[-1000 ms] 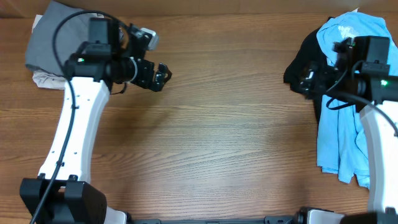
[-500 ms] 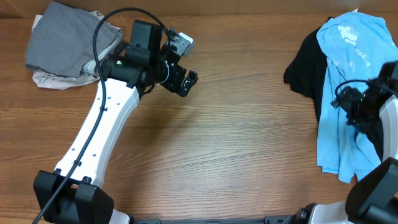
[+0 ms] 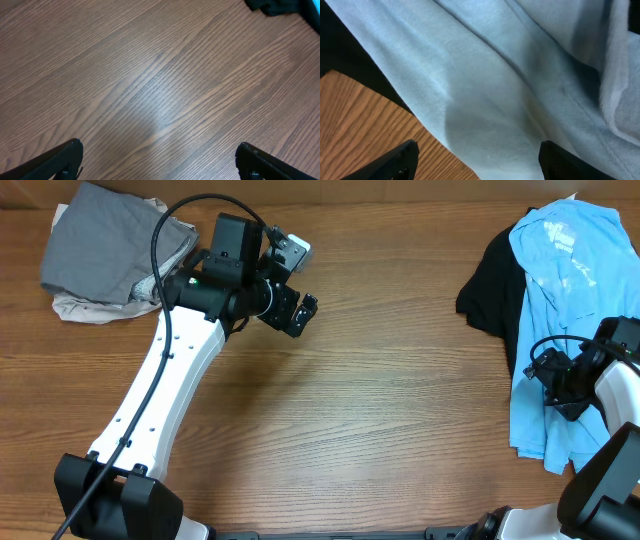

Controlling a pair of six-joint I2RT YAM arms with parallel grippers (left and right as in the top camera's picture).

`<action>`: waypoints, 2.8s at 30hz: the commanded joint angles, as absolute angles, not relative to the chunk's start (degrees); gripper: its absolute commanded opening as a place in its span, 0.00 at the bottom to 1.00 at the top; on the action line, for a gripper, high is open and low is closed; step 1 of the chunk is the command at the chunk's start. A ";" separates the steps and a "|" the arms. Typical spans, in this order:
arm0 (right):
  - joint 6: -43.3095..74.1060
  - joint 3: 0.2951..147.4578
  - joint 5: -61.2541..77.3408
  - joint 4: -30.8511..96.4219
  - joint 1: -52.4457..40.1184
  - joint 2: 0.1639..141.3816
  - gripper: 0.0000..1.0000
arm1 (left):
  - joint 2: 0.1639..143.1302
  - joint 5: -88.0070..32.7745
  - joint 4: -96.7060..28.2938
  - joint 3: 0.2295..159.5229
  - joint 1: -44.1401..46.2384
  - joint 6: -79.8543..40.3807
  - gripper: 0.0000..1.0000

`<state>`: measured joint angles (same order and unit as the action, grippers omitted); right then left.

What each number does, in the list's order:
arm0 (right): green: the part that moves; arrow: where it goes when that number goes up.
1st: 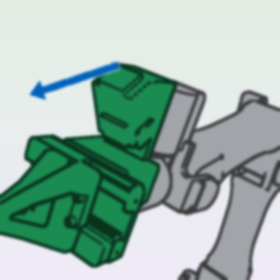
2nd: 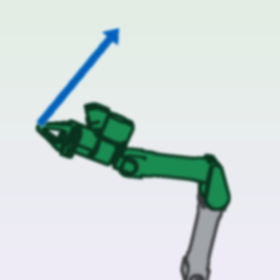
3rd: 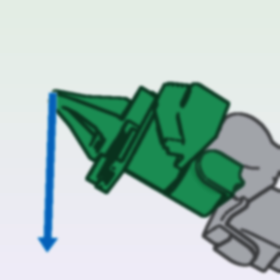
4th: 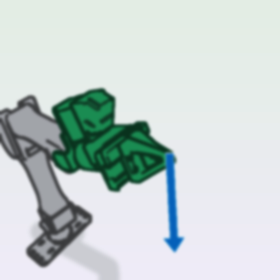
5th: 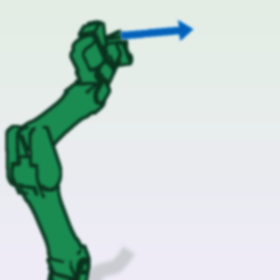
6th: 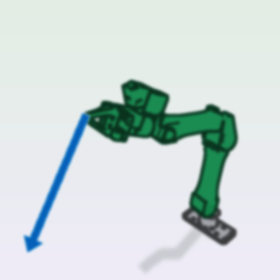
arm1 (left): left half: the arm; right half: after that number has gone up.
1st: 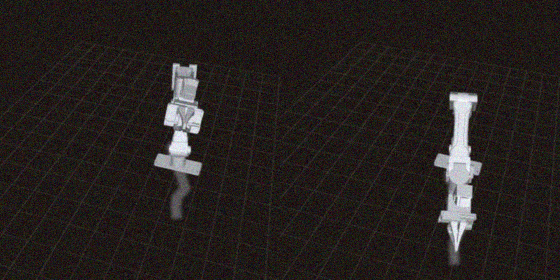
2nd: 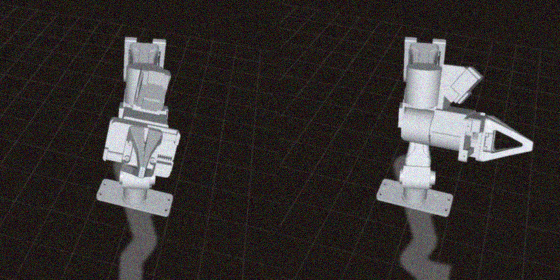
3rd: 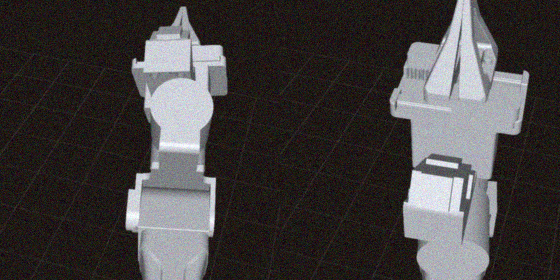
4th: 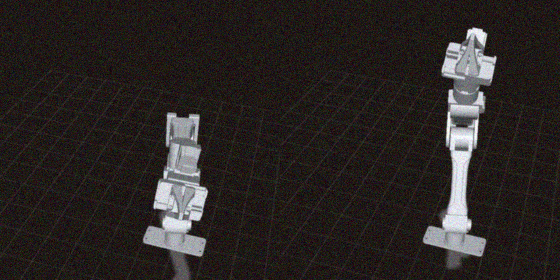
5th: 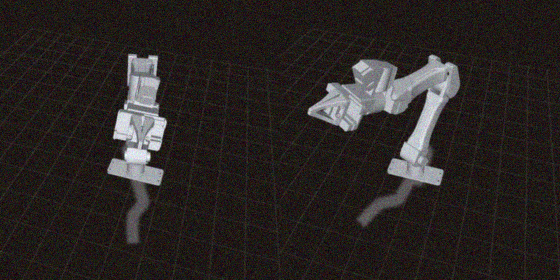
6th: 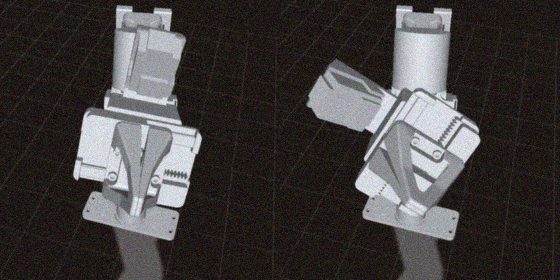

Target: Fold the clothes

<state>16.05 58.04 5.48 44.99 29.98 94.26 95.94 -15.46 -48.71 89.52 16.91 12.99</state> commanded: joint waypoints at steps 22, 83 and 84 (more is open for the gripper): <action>13.37 54.54 -0.25 46.61 35.53 94.06 0.61 | 103.98 -15.00 -48.38 90.76 17.34 10.24 0.99; 15.51 109.84 1.96 97.03 1.37 62.85 0.04 | 116.29 -30.30 -48.14 106.43 30.22 16.75 1.00; 19.07 109.84 -2.13 97.03 1.37 62.85 0.04 | 116.29 -30.26 -48.10 106.43 31.18 16.75 1.00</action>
<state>10.50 109.86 10.61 97.47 1.39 63.79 116.07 -28.49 -48.23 105.27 28.40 15.25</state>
